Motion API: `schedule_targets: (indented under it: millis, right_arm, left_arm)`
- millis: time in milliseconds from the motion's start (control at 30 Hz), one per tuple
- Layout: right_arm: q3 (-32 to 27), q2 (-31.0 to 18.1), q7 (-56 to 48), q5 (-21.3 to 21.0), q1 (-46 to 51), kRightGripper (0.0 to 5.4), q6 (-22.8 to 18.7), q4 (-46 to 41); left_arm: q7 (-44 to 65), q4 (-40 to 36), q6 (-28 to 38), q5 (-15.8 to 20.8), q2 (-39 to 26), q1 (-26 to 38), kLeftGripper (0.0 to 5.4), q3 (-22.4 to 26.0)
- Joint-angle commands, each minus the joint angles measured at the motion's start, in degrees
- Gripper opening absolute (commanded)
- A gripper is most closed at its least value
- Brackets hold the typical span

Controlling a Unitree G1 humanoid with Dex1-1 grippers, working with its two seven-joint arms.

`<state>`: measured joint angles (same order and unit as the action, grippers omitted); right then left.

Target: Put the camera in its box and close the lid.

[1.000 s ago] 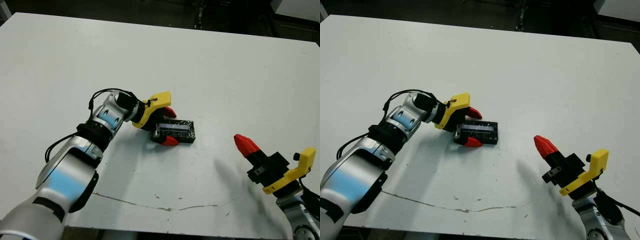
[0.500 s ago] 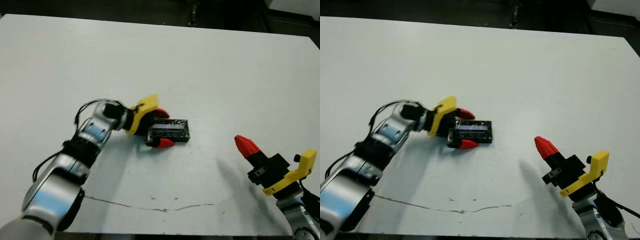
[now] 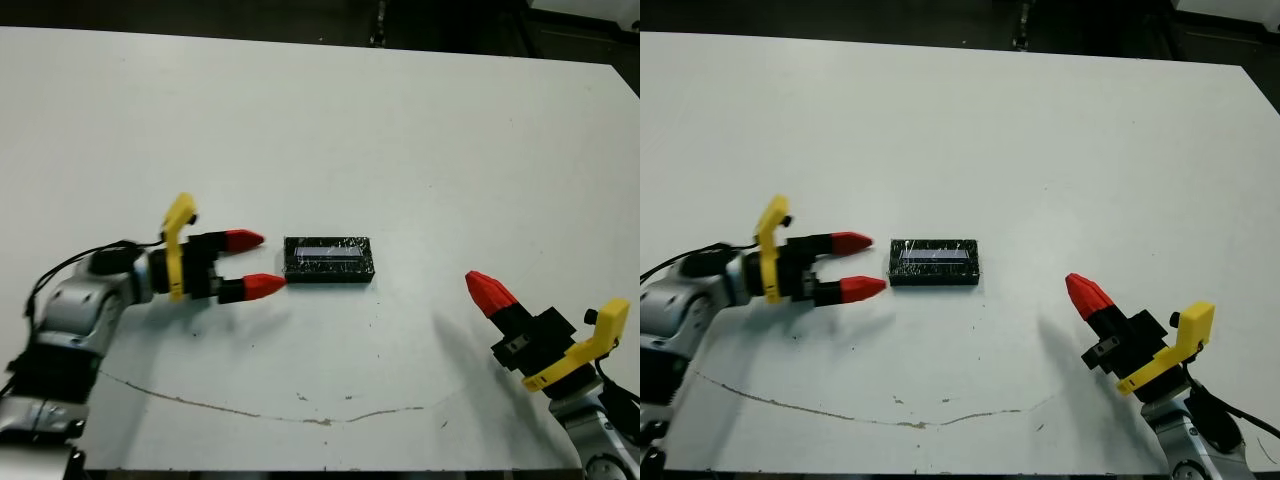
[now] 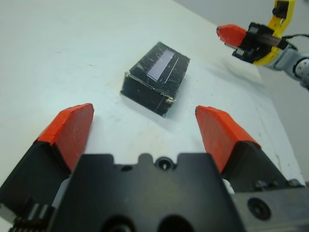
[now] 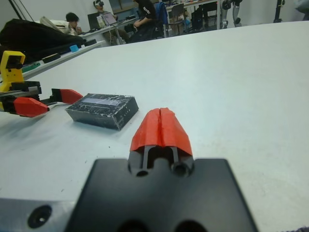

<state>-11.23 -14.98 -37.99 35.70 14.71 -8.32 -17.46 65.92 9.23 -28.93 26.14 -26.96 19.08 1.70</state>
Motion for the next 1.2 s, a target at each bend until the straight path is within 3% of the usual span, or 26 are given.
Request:
schedule_targets:
  millis: [33, 333, 500, 600, 733, 967, 1033, 1200]
  right_arm:
    - [-0.04, 0.15, 0.26, 0.06, 0.58, 0.0, 0.1, 0.31]
    - [0.11, 0.26, 0.91, -0.54, 0.79, 0.0, 0.02, -0.21]
    - [0.19, 0.23, 0.75, -0.62, 0.63, 0.0, 0.33, -0.04]
    - [0.21, 0.16, 1.17, -1.04, 0.56, 0.0, 0.23, -0.17]
    - [0.06, 0.11, 0.61, -0.96, 0.28, 0.0, 0.43, 0.22]
    - [0.11, 0.38, 1.15, -1.48, 0.44, 0.0, 0.55, -0.2]
    - [0.08, 0.51, 1.27, -1.54, 0.54, 0.0, 0.53, -0.33]
    - [0.1, 0.33, 0.93, -1.33, 0.47, 0.0, 0.29, -0.12]
  left_arm:
    - [-2.11, -2.72, -0.43, 1.46, -2.82, -3.2, 5.4, 3.86]
    - [-14.11, -17.29, -5.03, 10.08, -1.21, -7.01, 5.4, 13.03]
    - [-28.59, -29.69, -3.3, 10.8, 6.75, -8.66, 5.01, 12.26]
    - [-31.86, -32.35, 0.88, 7.96, 10.42, -7.88, 4.56, 7.94]
    - [-34.48, -32.71, 8.35, 0.88, 14.07, -6.05, 3.94, 0.19]
    - [-42.91, -30.24, 11.12, -9.13, 19.89, -5.47, 2.86, -9.9]
    - [-43.82, -28.87, 9.34, -9.87, 20.48, -4.74, 2.54, -11.34]
    - [-43.31, -25.35, 1.76, -7.68, 20.87, -2.09, 1.78, -12.8]
